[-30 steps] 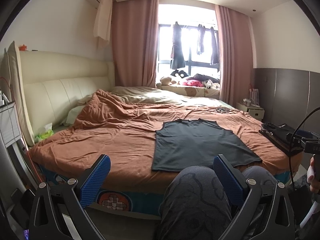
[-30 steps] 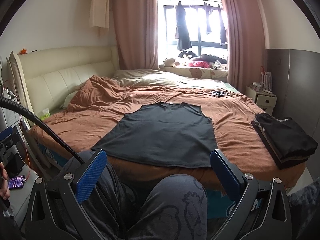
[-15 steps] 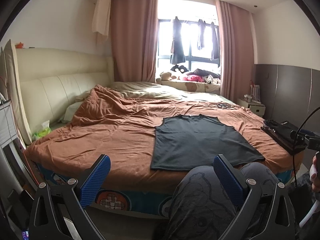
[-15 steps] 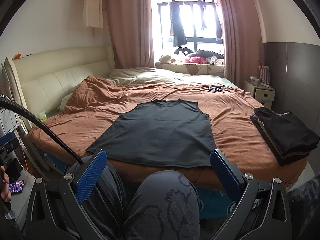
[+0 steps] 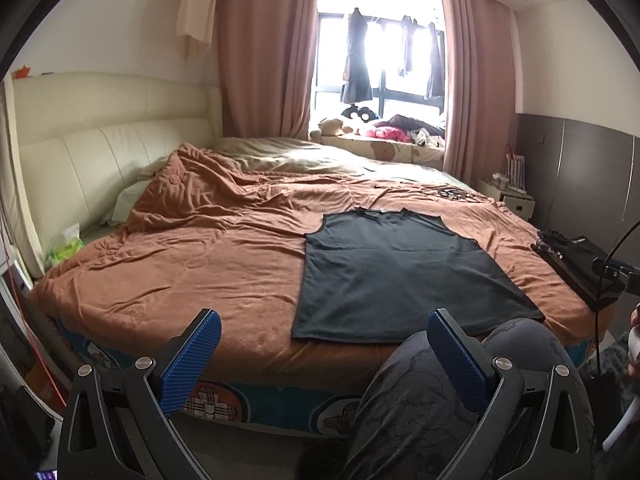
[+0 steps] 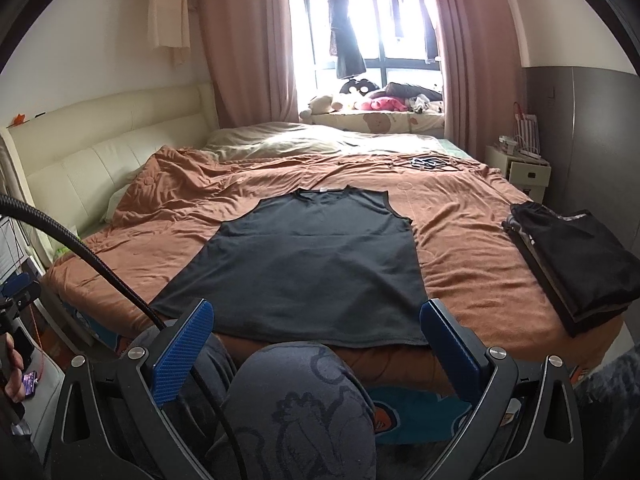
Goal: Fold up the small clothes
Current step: 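Lower both open grippers to the hem edge of the dark t-shirt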
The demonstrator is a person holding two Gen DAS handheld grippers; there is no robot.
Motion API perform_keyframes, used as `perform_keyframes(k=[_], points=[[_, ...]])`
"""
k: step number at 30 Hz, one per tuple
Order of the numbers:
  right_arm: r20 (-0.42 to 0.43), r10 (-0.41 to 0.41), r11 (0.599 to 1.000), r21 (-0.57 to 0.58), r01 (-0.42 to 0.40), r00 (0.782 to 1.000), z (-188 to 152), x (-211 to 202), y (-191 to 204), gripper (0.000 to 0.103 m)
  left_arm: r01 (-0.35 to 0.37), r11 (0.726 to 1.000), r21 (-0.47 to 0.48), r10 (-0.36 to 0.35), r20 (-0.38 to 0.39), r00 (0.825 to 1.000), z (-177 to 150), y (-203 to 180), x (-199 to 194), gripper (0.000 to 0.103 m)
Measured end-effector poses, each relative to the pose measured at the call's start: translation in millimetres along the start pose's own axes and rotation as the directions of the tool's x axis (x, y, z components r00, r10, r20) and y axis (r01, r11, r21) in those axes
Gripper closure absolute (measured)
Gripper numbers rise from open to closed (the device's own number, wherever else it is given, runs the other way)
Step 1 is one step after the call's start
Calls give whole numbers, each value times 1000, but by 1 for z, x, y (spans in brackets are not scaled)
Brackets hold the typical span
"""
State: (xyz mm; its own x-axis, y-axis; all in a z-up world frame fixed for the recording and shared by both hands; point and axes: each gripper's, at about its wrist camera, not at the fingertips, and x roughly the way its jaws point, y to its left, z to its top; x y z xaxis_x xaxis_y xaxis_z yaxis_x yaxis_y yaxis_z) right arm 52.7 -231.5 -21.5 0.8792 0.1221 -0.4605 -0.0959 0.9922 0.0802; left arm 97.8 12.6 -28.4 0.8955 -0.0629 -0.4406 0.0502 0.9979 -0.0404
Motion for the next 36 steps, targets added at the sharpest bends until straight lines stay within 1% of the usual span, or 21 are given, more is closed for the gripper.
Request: perform_keyframes(k=[5,8,11,13,16,17,18,19,20,22,23,24,25,26,27,29,31,33,35,36], points=[[-42,-18,1000,24,19,999,9,19,-14,0,7,1000,3,-7,-59,998,0,2,33,0],[-65,-25,999,46,28,998,14,29,-22,0,17,1000,-19,-18,-86,996,-3,9,52,1],[-84,-30,997,70,36,996,18,40,-31,0,25,999,-35,-29,-137,990,-6,14,76,10],[-96,-32,996,83,40,995,19,48,-38,0,26,999,-46,-34,-173,984,-8,17,93,20],[-114,-32,994,98,44,993,20,61,-49,0,32,997,-65,-45,-214,976,-12,23,117,30],[-121,-32,994,101,45,992,20,65,-53,0,31,997,-67,-45,-229,972,-14,25,126,32],[-130,-33,993,105,47,991,20,70,-57,0,31,997,-70,-47,-246,968,-16,26,136,37],[-137,-34,993,109,49,990,20,74,-60,1,32,997,-73,-50,-261,964,-17,26,143,42],[-142,-30,992,113,47,989,20,79,-64,8,36,996,-79,-57,-279,959,-19,27,153,44],[-172,-22,990,130,45,985,19,90,-72,17,43,995,-94,-70,-308,949,-24,27,169,53],[-187,-18,989,140,45,982,19,96,-76,20,43,994,-101,-74,-322,944,-27,29,177,56],[-198,-12,989,145,41,980,19,100,-81,22,43,993,-109,-77,-339,938,-29,31,186,60],[-211,-7,988,149,39,977,19,104,-85,26,41,993,-113,-79,-352,933,-32,32,193,64],[-225,-5,988,151,40,974,19,109,-88,30,38,992,-118,-79,-365,928,-34,34,200,65],[-238,-5,987,156,43,971,18,113,-90,31,31,992,-122,-75,-377,923,-36,36,207,66],[-256,-4,985,164,48,967,18,120,-96,33,19,991,-130,-69,-390,918,-38,38,216,68],[-272,-7,984,169,55,962,19,126,-97,37,12,991,-136,-66,-402,913,-40,42,225,72],[-281,-7,982,177,59,960,18,131,-99,38,6,991,-136,-62,-414,908,-43,44,232,73],[-288,-7,980,189,64,958,16,137,-100,44,4,990,-139,-64,-425,903,-44,47,240,75],[-291,-7,978,196,66,957,14,141,-103,45,2,990,-140,-63,-432,900,-45,49,243,75]])
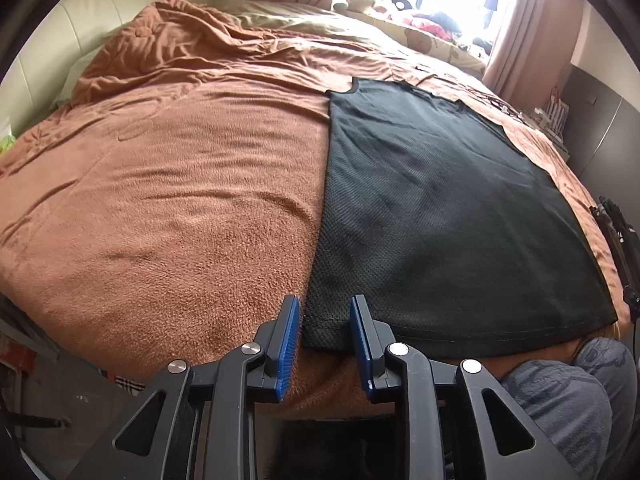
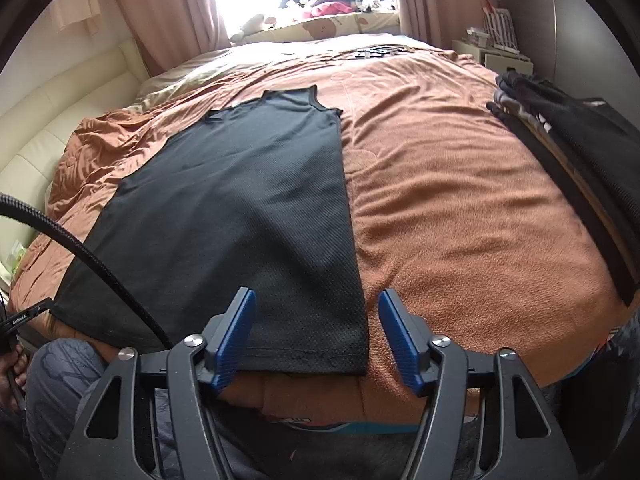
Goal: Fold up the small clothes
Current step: 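Lower both open grippers to the hem edge of the dark t-shirt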
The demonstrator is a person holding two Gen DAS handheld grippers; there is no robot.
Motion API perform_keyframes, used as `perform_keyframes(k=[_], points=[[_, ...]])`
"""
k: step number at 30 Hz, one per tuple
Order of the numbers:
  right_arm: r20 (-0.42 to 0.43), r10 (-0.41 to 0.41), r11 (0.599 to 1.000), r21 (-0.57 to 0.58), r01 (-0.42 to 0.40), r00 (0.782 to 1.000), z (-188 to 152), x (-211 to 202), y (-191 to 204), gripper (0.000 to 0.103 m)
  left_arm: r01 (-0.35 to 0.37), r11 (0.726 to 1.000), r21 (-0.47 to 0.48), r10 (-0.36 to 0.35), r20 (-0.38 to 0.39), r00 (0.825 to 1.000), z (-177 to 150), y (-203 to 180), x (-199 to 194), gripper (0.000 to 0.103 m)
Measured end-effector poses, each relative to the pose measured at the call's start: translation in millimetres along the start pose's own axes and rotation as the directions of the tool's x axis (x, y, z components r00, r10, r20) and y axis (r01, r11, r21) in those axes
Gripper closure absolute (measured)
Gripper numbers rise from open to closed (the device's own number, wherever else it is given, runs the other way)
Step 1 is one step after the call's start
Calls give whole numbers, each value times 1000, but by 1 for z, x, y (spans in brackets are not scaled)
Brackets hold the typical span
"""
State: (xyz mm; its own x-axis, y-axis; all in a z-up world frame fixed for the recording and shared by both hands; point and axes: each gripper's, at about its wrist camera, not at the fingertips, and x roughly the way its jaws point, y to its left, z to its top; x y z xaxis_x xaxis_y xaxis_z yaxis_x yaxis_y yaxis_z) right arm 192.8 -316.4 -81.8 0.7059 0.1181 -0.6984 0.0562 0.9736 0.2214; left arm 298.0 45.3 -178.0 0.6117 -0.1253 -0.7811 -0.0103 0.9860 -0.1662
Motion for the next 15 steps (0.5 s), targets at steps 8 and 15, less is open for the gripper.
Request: perform_keyframes(k=[8,15], points=[[-33,10,998,59,-8,999,-5,26,-13,57,-17,1000,-2,17,-18,1000,1,4,13,75],[-28,90,981,176,-84,996,-13,33,-32,62,2,999,-48,-4,-26,1000,-2,9,14,75]])
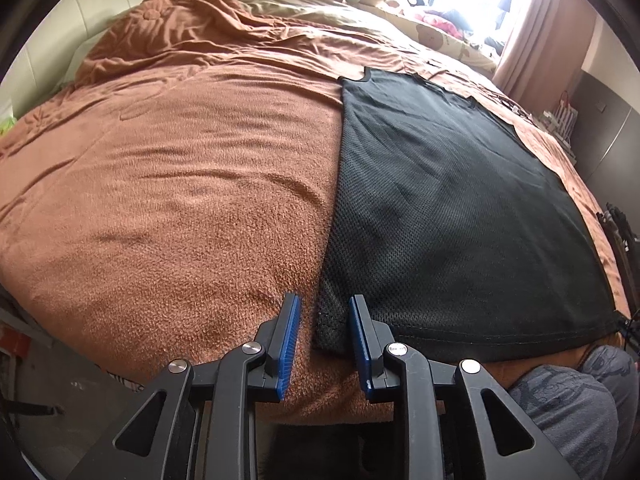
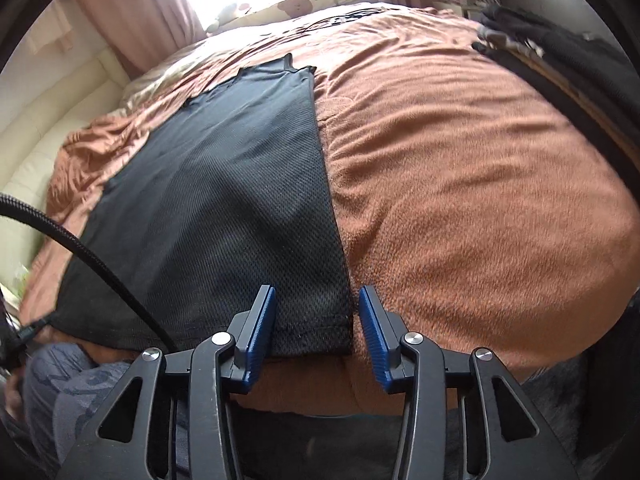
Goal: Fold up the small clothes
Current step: 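Lower both open grippers to the hem edge of the dark t-shirt, then close the left gripper on the shirt edge while the right gripper closes on it too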
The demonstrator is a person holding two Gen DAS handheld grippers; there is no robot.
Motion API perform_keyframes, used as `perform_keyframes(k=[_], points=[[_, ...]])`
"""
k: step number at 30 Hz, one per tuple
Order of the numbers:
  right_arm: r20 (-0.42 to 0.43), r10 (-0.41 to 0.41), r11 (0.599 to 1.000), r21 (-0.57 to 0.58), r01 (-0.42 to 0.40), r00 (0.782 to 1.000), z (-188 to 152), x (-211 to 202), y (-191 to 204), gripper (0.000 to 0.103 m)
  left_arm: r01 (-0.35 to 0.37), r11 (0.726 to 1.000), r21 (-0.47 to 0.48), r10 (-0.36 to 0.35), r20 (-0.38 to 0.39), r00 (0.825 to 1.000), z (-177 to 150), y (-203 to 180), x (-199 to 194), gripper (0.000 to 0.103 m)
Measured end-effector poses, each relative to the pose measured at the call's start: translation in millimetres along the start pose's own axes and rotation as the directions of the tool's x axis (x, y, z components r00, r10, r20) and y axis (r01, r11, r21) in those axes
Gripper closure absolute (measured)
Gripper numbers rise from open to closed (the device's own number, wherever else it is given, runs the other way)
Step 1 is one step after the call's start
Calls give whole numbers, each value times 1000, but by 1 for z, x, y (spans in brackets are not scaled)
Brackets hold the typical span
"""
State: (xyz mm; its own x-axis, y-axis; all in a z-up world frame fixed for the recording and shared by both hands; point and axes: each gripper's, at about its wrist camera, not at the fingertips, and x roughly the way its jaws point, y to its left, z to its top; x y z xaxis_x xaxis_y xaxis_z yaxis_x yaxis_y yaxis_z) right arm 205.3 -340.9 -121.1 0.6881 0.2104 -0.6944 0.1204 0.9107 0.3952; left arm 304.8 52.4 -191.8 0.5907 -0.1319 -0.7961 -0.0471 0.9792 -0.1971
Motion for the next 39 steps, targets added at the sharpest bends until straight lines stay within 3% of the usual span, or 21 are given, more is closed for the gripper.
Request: perform_keyframes(k=[5,8,15,18,20,23,25,26,28,39], points=[[19,72,994,86,-73,997,-5,-3,-21,62,41,998,-56,-42,-12,999,-3,8,-3,76],[24,165,970,178,-167,986,-6,-1,-34,62,59,993,-102,-60,-11,998,-3,10,-2,76],[65,252,925,277,-260,966,-1,12,-61,62,148,952,-267,-152,5,988,0,22,4,76],[81,260,912,306,-273,962,-2,18,-69,65,152,942,-299,-155,14,988,-1,21,4,76],[77,264,908,317,-275,961,-5,20,-74,80,164,935,-315,-168,12,986,-2,22,3,76],[68,290,892,341,-296,955,-13,20,-77,91,184,926,-331,-190,13,982,-7,24,0,77],[70,293,887,351,-299,954,-15,16,-83,97,157,931,-329,-164,6,986,-6,25,-1,94],[73,293,886,355,-299,953,-15,14,-84,100,163,925,-342,-170,9,985,-6,28,-1,96],[90,291,885,353,-303,953,-14,4,-87,100,183,912,-368,-186,28,982,-6,32,-4,97],[193,280,917,235,-321,940,-11,-64,-68,102,252,922,-294,-204,183,962,8,30,-63,98]])
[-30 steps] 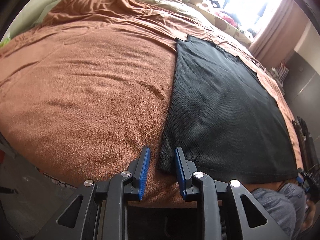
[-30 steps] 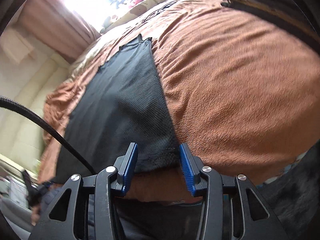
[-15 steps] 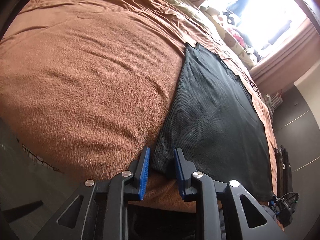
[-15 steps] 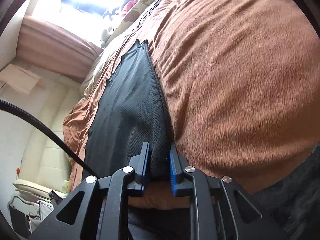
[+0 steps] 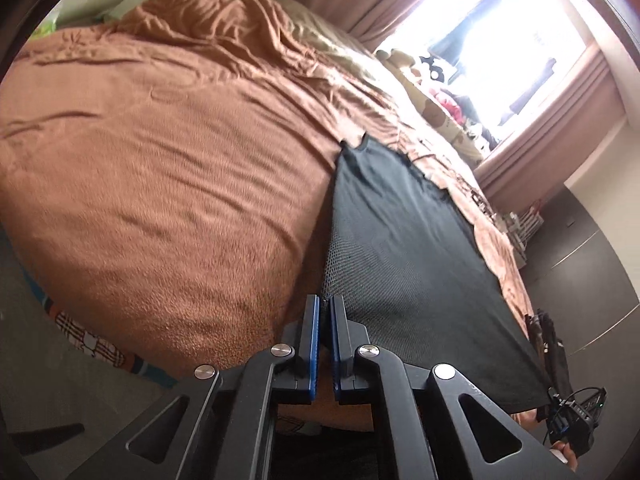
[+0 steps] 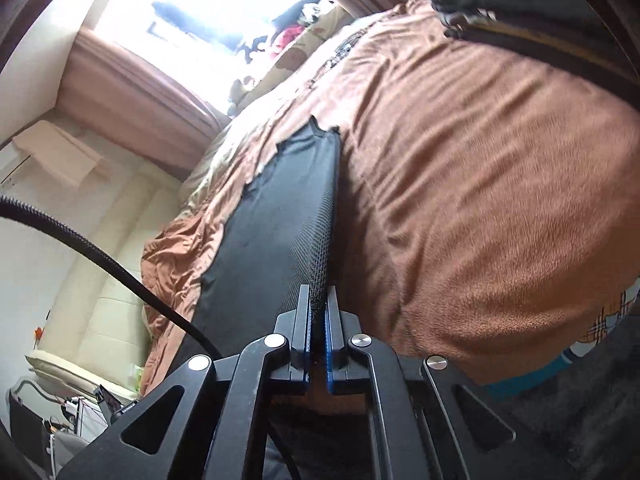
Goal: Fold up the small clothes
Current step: 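Close the left gripper on the shirt edge while the right gripper closes on it too, then lift the gripped shirt edge with both grippers and fold it over the shirt body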
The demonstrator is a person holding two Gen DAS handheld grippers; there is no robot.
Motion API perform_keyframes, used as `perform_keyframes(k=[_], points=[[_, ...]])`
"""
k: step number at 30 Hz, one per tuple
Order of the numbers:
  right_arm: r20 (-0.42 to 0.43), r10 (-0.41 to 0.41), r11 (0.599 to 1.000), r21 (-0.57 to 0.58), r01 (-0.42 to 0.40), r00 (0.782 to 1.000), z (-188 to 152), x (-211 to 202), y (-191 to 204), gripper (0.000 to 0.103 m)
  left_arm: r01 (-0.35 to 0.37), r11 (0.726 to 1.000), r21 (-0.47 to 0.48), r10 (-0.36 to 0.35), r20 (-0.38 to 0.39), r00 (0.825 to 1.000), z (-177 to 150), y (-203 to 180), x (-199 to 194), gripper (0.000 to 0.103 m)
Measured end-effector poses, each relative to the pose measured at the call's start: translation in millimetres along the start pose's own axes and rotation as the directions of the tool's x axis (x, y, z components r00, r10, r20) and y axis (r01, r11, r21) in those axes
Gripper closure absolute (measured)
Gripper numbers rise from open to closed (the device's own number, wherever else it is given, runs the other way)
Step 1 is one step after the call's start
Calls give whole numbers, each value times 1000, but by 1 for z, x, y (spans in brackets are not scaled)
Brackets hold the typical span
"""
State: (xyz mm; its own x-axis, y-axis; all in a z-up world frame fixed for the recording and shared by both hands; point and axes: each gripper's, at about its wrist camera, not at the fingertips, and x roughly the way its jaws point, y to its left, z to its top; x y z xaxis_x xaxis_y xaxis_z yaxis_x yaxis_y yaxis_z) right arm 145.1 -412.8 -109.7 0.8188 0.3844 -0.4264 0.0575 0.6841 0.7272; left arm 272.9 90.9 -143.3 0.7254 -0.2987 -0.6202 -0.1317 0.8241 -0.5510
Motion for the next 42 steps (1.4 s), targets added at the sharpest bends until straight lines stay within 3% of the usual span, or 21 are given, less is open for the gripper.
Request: perform_keyframes(k=[14,18,24,30,42], points=[[89,90,990,-119,-79,992,-11,-65,39,102,113,992,47,-119,149,982,9,-27,-85,98],[95,82,992,-99,-73,992,-8,-82,47,102,173,984,36,-177,182,967,5,-26,-104,98],[150,174,979,-130,-156,973,-23,-120,73,102,215,977,18,-213,234,949,-2,-21,-146,98],[160,184,975,-158,-158,970,-42,-156,71,102,254,967,35,-254,272,928,-15,-21,-181,98],[177,218,962,-206,-181,960,-48,-172,77,102,298,952,67,-303,319,898,-17,-26,-217,98]])
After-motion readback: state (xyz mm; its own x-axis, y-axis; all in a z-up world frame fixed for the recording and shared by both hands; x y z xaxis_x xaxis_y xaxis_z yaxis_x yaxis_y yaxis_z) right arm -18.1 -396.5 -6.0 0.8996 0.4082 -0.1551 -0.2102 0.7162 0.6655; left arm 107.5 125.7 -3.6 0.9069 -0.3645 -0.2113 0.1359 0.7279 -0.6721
